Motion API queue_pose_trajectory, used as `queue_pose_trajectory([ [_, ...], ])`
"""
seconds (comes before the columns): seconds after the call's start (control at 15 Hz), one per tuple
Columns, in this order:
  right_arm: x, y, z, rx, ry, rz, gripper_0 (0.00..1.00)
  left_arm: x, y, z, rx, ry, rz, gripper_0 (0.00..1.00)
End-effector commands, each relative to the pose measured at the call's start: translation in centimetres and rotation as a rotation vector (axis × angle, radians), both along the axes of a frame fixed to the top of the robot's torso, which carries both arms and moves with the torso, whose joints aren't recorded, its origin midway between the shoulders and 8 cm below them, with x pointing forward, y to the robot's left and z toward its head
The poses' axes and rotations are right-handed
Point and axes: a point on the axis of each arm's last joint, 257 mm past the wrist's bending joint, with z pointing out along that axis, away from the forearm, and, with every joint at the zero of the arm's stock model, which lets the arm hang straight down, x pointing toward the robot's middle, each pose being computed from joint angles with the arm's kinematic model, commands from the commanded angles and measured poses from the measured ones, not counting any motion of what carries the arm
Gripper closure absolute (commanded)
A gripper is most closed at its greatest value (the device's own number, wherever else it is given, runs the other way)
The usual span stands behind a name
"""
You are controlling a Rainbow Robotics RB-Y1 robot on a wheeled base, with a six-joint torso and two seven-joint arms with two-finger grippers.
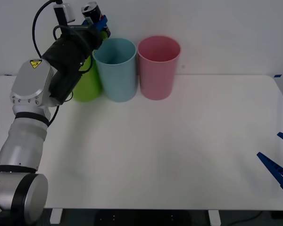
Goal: Grasp the object on the table and drop it into the matching bin: aluminum can to the light blue bin, PET bottle to the pink bin.
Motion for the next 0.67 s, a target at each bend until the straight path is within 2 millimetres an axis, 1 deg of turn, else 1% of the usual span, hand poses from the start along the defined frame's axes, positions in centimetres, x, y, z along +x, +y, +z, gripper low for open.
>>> queue_pose_trajectory([
  [0.07, 0.0, 0.0, 0.0, 0.000, 0.000, 0.000, 0.00, 1.6, -1.4, 0.0, 0.033, 0.019, 0.016, 1.00],
  [0.2, 0.0, 0.0, 0.0, 0.000, 0.000, 0.000, 0.00, 2.3, -2.1, 0.2, 0.057, 0.026, 0.027, 1.00],
  [0.33, 0.0, 0.0, 0.0, 0.000, 0.000, 0.000, 0.00, 2.4, -3.0, 0.2, 0.061, 0.024, 0.034, 1.00],
  [0.47, 0.0, 0.0, 0.0, 0.000, 0.000, 0.000, 0.00, 2.4, -3.3, 0.2, 0.061, 0.023, 0.040, 1.00],
  [0.67, 0.0, 0.0, 0.0, 0.000, 0.000, 0.000, 0.00, 2.5, -3.2, 0.0, 0.066, 0.024, 0.045, 1.00],
])
